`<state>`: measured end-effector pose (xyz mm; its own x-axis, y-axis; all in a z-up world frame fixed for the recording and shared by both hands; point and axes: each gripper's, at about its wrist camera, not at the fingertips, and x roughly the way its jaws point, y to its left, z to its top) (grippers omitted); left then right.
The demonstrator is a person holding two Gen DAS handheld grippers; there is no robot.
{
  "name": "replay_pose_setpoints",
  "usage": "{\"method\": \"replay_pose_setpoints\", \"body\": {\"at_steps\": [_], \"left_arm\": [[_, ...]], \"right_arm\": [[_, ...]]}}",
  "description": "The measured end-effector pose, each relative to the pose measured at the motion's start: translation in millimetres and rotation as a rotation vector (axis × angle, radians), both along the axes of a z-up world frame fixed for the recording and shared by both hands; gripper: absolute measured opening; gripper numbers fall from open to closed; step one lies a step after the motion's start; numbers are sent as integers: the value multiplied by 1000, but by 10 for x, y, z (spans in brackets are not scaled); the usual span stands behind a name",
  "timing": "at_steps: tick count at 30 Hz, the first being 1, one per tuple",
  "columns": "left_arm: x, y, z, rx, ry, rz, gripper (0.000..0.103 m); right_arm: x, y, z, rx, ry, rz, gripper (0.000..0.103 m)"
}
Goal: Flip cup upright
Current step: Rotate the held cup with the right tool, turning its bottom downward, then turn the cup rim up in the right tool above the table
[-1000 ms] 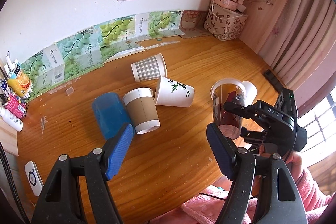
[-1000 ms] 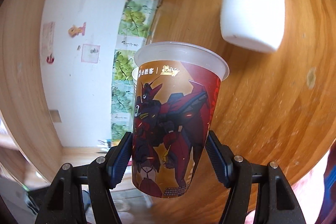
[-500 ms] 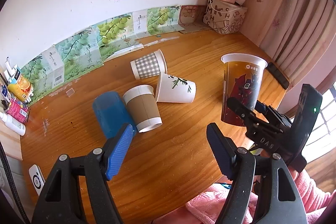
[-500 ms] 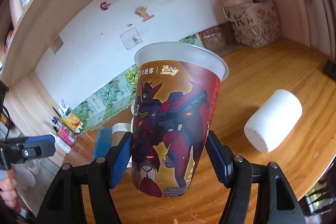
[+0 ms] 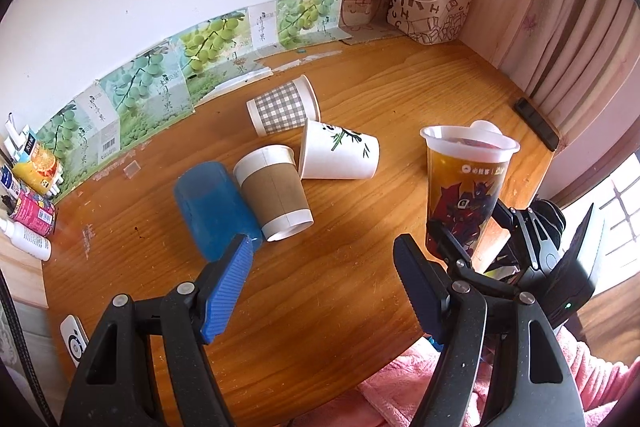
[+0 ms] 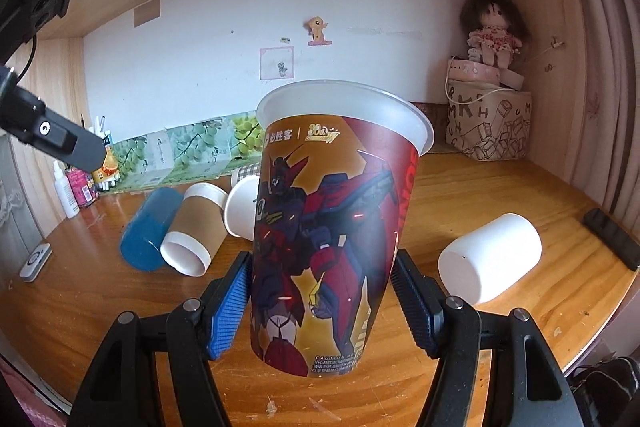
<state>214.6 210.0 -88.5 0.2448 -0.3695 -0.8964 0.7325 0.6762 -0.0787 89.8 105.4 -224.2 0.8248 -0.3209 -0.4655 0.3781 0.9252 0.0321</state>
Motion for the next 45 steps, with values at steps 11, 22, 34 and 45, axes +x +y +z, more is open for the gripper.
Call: {"method": "replay_pose_setpoints", "body": {"at_steps": [11, 22, 34, 45], "left_arm": [[58, -433, -266, -4, 131, -99, 76], [199, -889, -509, -49, 347, -113, 78], [254, -1101, -608, -71, 471, -105, 78], [455, -929, -630, -96, 496, -41, 79]], "right_arm": [[-90, 66, -152, -89, 15, -17, 67], [-56, 9, -175, -64, 53, 16, 68], [-16, -102, -163, 15, 139, 62, 69], [223, -253, 21, 124, 231, 93, 82]]}}
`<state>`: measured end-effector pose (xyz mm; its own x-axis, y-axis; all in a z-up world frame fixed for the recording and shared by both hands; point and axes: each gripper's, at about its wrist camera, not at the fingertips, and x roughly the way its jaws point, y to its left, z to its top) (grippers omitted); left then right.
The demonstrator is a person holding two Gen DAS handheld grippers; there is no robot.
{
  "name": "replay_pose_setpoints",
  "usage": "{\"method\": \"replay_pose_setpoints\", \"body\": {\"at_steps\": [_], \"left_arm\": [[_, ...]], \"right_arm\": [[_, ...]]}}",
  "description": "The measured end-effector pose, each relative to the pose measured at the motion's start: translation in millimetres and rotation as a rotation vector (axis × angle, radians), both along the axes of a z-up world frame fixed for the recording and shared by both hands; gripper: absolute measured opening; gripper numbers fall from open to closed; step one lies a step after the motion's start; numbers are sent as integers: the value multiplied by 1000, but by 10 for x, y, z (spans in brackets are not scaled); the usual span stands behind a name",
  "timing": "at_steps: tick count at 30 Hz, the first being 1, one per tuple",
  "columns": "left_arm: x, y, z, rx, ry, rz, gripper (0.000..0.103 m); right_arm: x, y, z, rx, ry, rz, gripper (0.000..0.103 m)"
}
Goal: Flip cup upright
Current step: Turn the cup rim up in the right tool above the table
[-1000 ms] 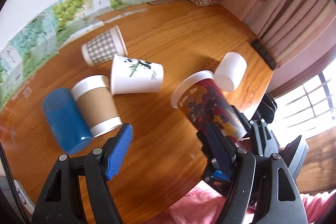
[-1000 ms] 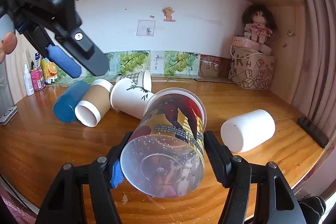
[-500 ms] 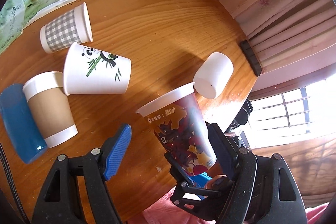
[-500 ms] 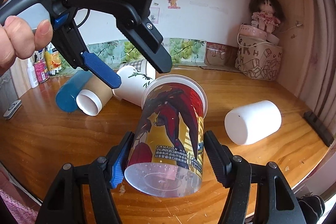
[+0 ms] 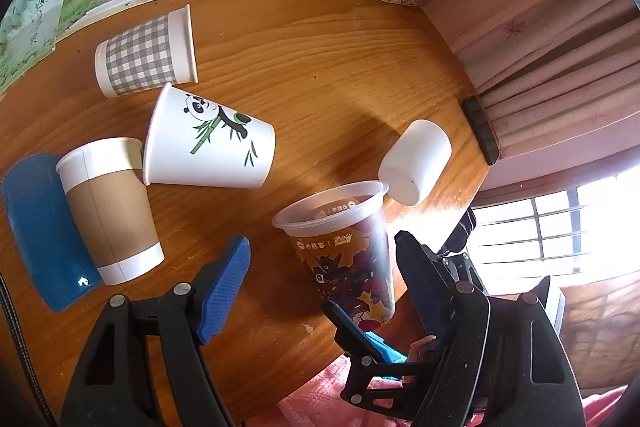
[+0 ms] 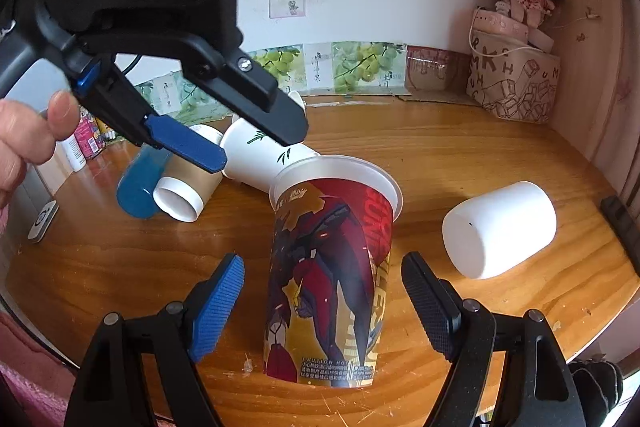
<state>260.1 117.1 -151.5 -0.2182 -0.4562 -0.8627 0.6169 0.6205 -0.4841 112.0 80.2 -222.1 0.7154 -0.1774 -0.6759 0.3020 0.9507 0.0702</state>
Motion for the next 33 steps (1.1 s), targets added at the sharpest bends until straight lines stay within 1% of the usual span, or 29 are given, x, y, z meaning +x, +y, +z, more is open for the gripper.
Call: {"method": "replay_pose_setpoints", "body": {"at_steps": [5, 11, 19, 25, 33], "left_arm": [[97, 119, -4, -2, 3, 36, 79], [181, 284, -36, 5, 17, 76, 79], [290, 465, -83, 14, 41, 125, 79], [337, 534, -67, 11, 43, 135, 79], [377, 517, -4, -4, 23, 110, 79]], "right_arm": [[195, -121, -15, 59, 51, -18, 82], [418, -299, -64, 165, 117, -60, 82], [584, -420, -106, 232, 146, -78, 81], [656, -504, -21, 226, 109, -100, 81], [622, -569, 230, 165, 0, -132, 81]]}}
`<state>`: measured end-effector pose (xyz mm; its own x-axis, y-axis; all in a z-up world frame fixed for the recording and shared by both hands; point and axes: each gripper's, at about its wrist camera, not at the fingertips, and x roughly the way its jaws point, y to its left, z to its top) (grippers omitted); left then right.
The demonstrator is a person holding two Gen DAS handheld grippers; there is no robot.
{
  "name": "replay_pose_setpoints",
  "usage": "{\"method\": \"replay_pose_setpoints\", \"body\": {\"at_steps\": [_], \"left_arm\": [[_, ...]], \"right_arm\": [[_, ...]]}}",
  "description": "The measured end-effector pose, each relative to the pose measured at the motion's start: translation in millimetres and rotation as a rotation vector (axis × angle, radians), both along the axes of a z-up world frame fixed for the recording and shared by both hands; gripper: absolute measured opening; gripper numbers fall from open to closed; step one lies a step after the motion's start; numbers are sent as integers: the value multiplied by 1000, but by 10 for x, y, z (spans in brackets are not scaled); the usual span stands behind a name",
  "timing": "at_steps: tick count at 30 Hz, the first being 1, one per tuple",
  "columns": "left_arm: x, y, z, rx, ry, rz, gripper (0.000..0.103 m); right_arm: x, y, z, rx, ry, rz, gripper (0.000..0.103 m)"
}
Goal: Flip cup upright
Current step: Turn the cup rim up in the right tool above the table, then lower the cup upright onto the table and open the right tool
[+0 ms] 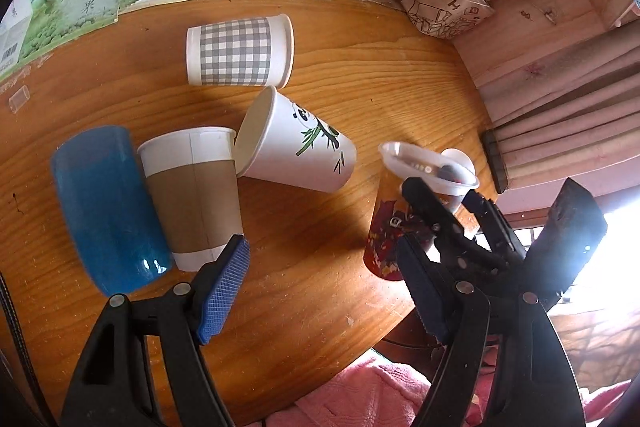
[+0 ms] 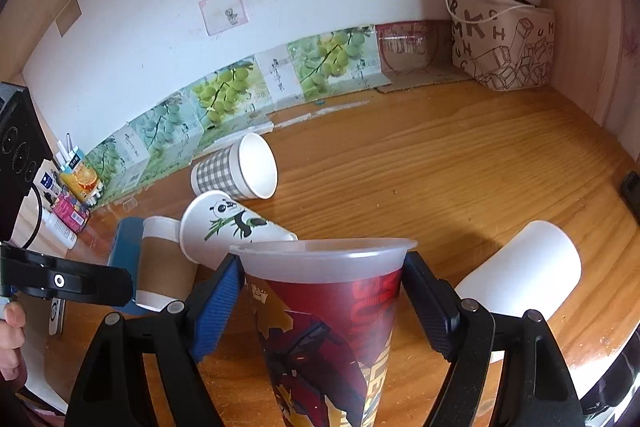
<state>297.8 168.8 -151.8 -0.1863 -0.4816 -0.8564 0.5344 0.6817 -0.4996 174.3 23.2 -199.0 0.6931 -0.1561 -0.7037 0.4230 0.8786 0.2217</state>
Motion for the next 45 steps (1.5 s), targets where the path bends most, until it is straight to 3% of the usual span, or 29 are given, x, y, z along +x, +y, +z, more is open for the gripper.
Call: {"method": "replay_pose_setpoints", "body": {"at_steps": [12, 27, 40, 45], "left_arm": [[-59, -75, 29, -9, -10, -59, 79], [-368, 120, 96, -13, -35, -29, 79], [-957, 301, 125, 107, -71, 178, 80], [-1319, 256, 200, 85, -130, 318, 82]], "right_arm": [[-219, 192, 73, -93, -87, -21, 81], [-498, 568, -20, -159, -10, 77, 81], [-917, 379, 48, -160, 103, 186, 82], [-1152, 154, 190, -151, 174, 209, 82]]}}
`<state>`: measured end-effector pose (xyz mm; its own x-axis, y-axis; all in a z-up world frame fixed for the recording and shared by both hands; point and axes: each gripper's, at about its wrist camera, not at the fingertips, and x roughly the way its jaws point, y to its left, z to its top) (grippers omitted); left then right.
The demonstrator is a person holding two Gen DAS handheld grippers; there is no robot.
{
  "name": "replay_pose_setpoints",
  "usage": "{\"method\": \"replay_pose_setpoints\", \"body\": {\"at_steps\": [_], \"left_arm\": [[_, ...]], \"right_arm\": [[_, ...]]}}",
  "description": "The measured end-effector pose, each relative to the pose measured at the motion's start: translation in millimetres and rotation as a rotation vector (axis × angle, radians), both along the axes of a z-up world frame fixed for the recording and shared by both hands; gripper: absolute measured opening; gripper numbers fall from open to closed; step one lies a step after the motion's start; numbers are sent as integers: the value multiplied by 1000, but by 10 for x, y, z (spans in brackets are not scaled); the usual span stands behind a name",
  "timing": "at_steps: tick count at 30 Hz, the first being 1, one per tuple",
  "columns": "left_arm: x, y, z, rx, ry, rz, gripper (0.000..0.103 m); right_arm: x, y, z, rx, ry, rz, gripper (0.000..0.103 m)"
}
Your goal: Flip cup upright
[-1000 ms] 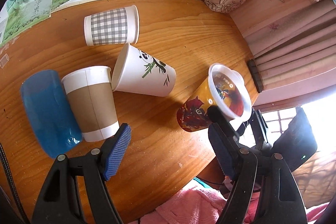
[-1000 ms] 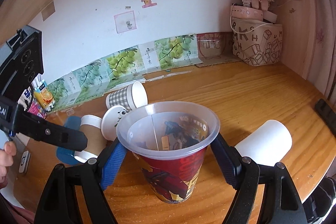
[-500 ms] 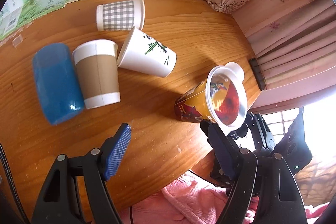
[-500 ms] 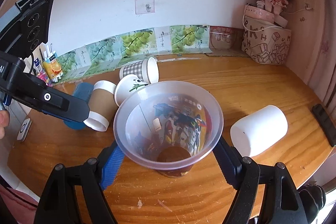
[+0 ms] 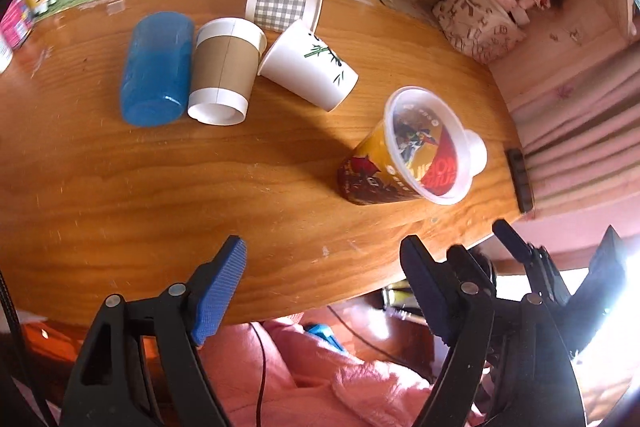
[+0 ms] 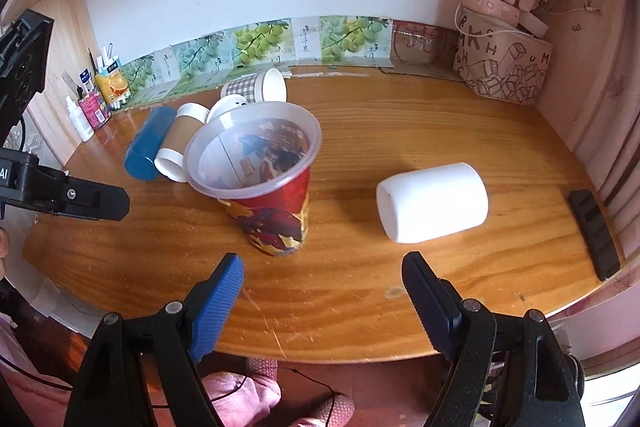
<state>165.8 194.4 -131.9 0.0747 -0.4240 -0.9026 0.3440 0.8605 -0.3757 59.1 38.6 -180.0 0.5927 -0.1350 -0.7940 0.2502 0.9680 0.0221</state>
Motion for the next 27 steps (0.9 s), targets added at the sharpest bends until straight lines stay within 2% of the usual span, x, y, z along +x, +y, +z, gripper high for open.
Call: {"method": "replay_pose_setpoints", "body": {"at_steps": [6, 10, 13, 18, 23, 27], "left_arm": [[-319, -118, 99, 13, -82, 61, 82], [-522, -210, 311, 19, -164, 58, 82], [-684, -238, 548, 36, -263, 67, 83], [-879, -291, 888, 54, -381, 59, 88], [-1001, -370, 1164, 62, -478, 44, 88], [-1109, -395, 1433, 27, -616, 64, 90]], "right_arm": [[-263, -146, 298, -12, 36, 9, 82], [-458, -223, 577, 3, 25, 5, 82], [-585, -304, 793, 46, -6, -8, 82], [-784, -432, 1148, 123, -91, -25, 85], [-919, -484, 1372, 144, -164, -34, 85], [-993, -531, 1502, 221, -222, -17, 86]]}}
